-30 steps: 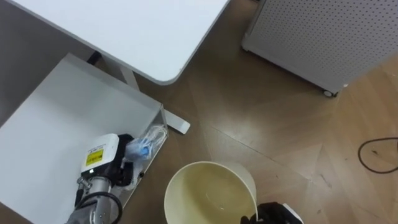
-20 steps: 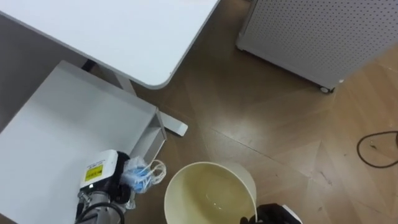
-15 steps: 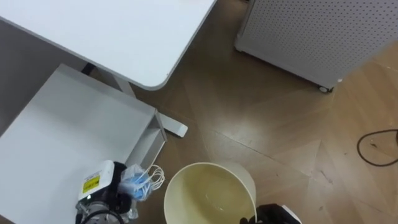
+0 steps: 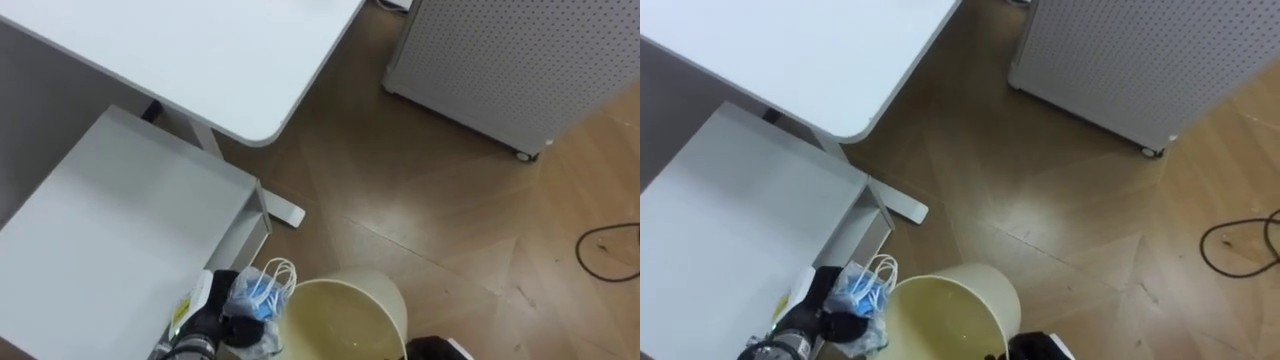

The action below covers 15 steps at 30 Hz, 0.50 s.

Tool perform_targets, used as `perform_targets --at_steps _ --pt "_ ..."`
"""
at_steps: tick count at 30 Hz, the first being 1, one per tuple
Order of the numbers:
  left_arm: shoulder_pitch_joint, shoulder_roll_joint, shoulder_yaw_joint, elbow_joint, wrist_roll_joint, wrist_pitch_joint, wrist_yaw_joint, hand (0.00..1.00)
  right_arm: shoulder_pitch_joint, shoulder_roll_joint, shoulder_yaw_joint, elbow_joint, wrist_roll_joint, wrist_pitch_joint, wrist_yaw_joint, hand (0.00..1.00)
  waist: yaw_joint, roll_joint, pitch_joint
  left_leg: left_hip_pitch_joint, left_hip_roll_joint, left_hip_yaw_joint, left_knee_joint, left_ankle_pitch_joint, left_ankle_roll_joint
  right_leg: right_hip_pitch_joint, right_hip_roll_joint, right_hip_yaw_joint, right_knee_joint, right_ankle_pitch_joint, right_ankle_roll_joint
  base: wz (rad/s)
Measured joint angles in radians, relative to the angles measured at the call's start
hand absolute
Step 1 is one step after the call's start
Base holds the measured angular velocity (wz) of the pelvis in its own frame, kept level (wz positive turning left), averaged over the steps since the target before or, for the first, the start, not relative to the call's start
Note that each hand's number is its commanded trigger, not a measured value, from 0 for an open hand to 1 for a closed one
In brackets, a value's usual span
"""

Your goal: Pick garbage

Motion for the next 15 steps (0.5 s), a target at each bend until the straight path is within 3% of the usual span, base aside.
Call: perform_targets --at_steps 2,5,7,8,15 --pt "0.015 -0.008 -0.001 -0.001 -0.026 0.000 -0.010 1.00 0.005 0.000 0.002 0.002 0.000 0.000 0.001 1.00 0.002 -0.005 -0.0112 0.015 -0.015 0.003 -0.032 0.015 0.004 0.005 -0.013 0.002 -0.005 0.001 0.004 0.09" --pt "0.032 -0.015 -0.011 -0.001 -0.025 0.000 -0.019 1.00 0.011 0.001 0.006 0.025 0.000 0.001 0.001 1.00 0.025 -0.012 -0.0162 0.035 -0.022 0.005 -0.064 0.033 0.006 0.024 -0.010 0.001 -0.037 0.017 0.008 0.06" --pt "0.042 -0.016 -0.013 -0.001 -0.025 0.000 -0.022 0.71 0.013 0.001 0.019 0.027 0.000 0.001 0.001 1.00 0.035 -0.015 -0.0169 0.042 -0.023 0.005 -0.079 0.043 0.008 0.035 -0.007 0.000 -0.056 0.028 0.009 0.00" --pt "0.049 -0.016 -0.013 -0.001 -0.025 0.001 -0.027 0.00 0.014 0.002 0.026 0.031 0.000 0.001 0.001 1.00 0.040 -0.016 -0.0166 0.046 -0.023 0.005 -0.090 0.048 0.008 0.044 -0.003 0.001 -0.072 0.037 0.010 0.00" --pt "0.053 -0.022 -0.014 0.000 -0.024 0.002 -0.073 0.00 0.008 0.009 0.035 0.039 0.001 0.004 0.002 1.00 0.047 -0.024 -0.0117 0.044 -0.023 0.006 -0.110 0.055 0.011 0.051 0.004 0.001 -0.108 0.057 0.014 0.00"
